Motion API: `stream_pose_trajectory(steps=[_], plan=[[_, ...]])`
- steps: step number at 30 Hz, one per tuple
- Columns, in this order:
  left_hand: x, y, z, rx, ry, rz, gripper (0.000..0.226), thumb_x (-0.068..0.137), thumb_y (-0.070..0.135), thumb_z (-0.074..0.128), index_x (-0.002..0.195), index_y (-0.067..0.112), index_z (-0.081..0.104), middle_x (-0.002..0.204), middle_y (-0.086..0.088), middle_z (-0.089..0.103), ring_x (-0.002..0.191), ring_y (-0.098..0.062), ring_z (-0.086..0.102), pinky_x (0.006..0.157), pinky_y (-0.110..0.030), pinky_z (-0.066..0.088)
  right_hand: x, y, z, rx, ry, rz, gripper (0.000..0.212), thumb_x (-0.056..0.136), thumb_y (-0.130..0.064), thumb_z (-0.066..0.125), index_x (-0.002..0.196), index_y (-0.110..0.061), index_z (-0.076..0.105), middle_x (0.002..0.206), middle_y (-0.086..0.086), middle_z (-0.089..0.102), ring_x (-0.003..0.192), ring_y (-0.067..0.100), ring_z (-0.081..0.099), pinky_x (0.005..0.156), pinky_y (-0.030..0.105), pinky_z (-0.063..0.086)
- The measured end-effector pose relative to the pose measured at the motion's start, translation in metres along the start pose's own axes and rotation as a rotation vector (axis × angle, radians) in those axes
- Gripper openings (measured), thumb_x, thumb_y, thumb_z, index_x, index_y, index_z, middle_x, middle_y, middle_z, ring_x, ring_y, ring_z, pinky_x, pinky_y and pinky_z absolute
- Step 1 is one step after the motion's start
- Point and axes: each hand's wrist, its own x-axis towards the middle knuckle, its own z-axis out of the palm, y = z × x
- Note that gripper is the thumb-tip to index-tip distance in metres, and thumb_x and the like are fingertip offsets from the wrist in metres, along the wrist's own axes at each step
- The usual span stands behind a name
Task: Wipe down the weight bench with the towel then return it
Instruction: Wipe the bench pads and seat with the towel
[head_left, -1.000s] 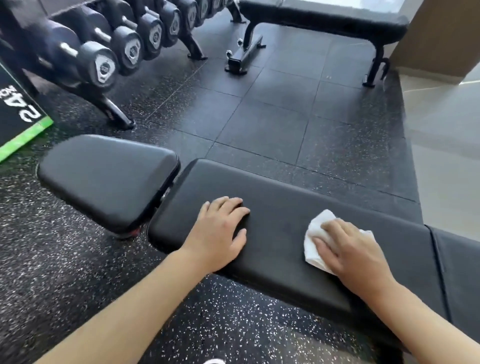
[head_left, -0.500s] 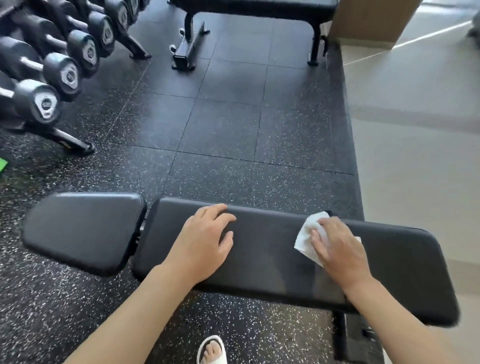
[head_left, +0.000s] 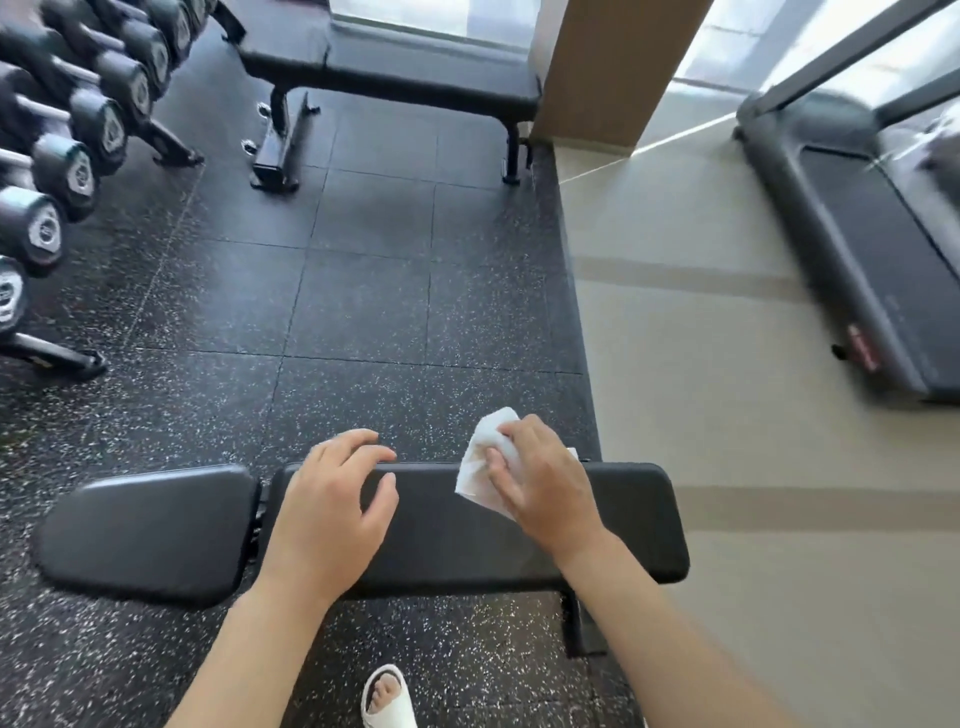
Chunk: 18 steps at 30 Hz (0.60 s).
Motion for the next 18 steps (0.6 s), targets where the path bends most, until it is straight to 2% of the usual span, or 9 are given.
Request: stream_pose_trajectory(steps=[4,9,13,16,18], plan=[[0.0,0.036,-0.056,-0.021,0.017,0.034,0.044,0.093,0.047,0.045,0.118,0.021,0.072,0.136,0.005,0.06,0.129,-0.017,0.05,0.11,-0.041,0.044,0.012,-0.043,-0.053,0.048,0.051,0.005,0.012,0.1,-0.029,0.057,0.107,-0.019,0.058,0.098,-0.007,0.052,0.088,0.015,0.055,0.067,0.029,0.046],[0.001,0.077,-0.109,-0.03,0.061,0.066,0.028,0.098,0.03,0.061,0.121,0.018,0.071,0.137,0.003,0.059,0.131,-0.017,0.048,0.113,-0.042,0.041,0.015,-0.071,-0.125,0.097,0.21,0.05,0.008,0.1,-0.026,0.06,0.107,-0.021,0.058,0.1,-0.01,0.055,0.087,0.011,0.055,0.069,0.032,0.049],[0.001,0.113,-0.137,-0.034,0.109,0.111,0.033,0.096,0.034,0.062,0.124,0.02,0.07,0.138,0.005,0.059,0.132,-0.015,0.047,0.114,-0.04,0.04,0.015,-0.081,-0.168,0.122,0.286,0.044,0.009,0.101,-0.028,0.061,0.107,-0.022,0.056,0.098,-0.011,0.054,0.086,0.011,0.055,0.07,0.035,0.05],[0.004,0.136,-0.151,0.01,0.139,0.13,0.036,0.097,0.029,0.068,0.132,0.021,0.066,0.141,0.004,0.058,0.134,-0.017,0.046,0.116,-0.042,0.039,0.022,-0.086,-0.193,0.12,0.306,0.025,0.009,0.101,-0.028,0.061,0.106,-0.022,0.056,0.098,-0.012,0.054,0.086,0.01,0.053,0.071,0.03,0.047],[0.004,0.154,-0.16,0.022,0.165,0.133,0.042,0.096,0.034,0.067,0.136,0.023,0.063,0.142,0.004,0.057,0.135,-0.017,0.045,0.116,-0.043,0.039,0.027,-0.086,-0.21,0.132,0.309,0.003,0.009,0.101,-0.029,0.06,0.106,-0.022,0.057,0.098,-0.012,0.053,0.087,0.009,0.052,0.071,0.028,0.045]])
